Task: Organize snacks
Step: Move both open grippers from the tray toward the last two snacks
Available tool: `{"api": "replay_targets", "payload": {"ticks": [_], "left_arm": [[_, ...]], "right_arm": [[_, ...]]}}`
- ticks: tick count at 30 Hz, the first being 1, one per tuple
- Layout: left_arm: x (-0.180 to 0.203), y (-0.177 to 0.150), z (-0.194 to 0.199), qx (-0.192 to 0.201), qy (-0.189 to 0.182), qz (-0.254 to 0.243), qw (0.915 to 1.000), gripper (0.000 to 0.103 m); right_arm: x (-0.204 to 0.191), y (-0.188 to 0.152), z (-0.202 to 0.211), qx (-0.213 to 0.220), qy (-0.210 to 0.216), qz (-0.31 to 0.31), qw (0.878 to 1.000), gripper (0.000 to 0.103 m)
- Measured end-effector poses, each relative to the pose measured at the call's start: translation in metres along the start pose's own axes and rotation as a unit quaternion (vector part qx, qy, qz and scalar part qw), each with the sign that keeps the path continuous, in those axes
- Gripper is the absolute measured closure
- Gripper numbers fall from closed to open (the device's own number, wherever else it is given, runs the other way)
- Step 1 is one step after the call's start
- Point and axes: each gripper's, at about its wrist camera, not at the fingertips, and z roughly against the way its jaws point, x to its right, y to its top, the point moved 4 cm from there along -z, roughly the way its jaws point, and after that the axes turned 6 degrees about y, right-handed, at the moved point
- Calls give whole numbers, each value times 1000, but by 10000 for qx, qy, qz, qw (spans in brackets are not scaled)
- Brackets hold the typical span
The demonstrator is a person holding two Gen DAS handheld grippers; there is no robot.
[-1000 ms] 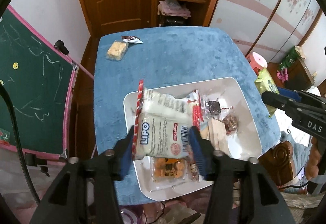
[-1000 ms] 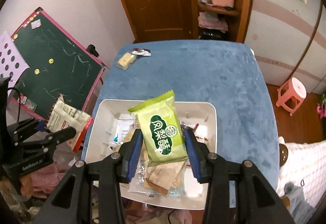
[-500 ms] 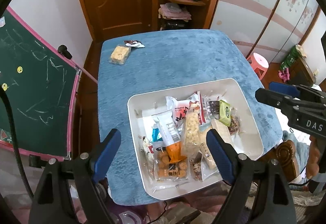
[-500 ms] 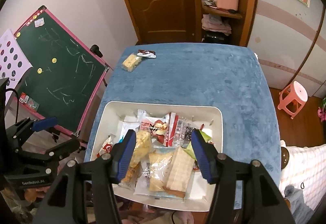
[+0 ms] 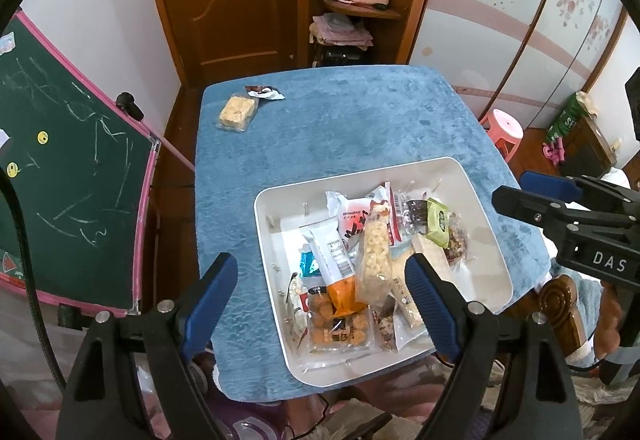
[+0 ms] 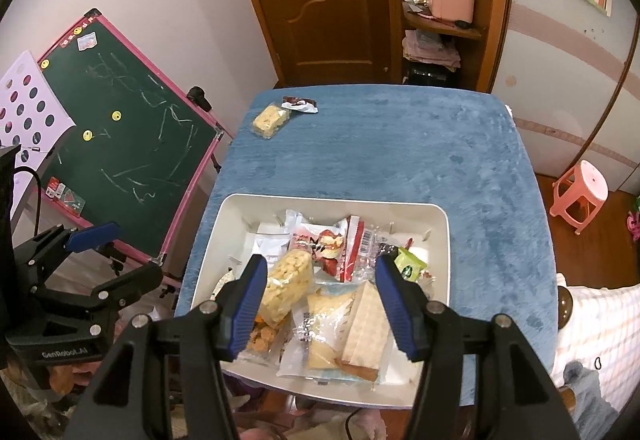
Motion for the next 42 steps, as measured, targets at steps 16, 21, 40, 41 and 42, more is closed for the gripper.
{"api": "replay_targets", "payload": {"ticks": [16, 21, 40, 41, 42], "left_arm": [[-45, 12, 4, -16, 359, 197, 9992, 18], [-64, 49, 0, 156, 560, 230, 9980, 18], [-128, 224, -259, -673, 769, 596, 9930, 12], [-131, 225, -277, -757, 760, 653, 9921, 12], [-131, 224, -289, -808, 773, 672, 9915, 12]], "right_arm": [[-29, 12, -22, -130, 209, 263, 9994, 46], [-36, 57, -28, -33, 159, 621, 9979, 46], [27, 288, -249, -473, 673, 290, 9962, 46], [33, 293, -272, -608, 785, 69, 9950, 46], [39, 295, -292, -726, 883, -134, 9934, 46]]}}
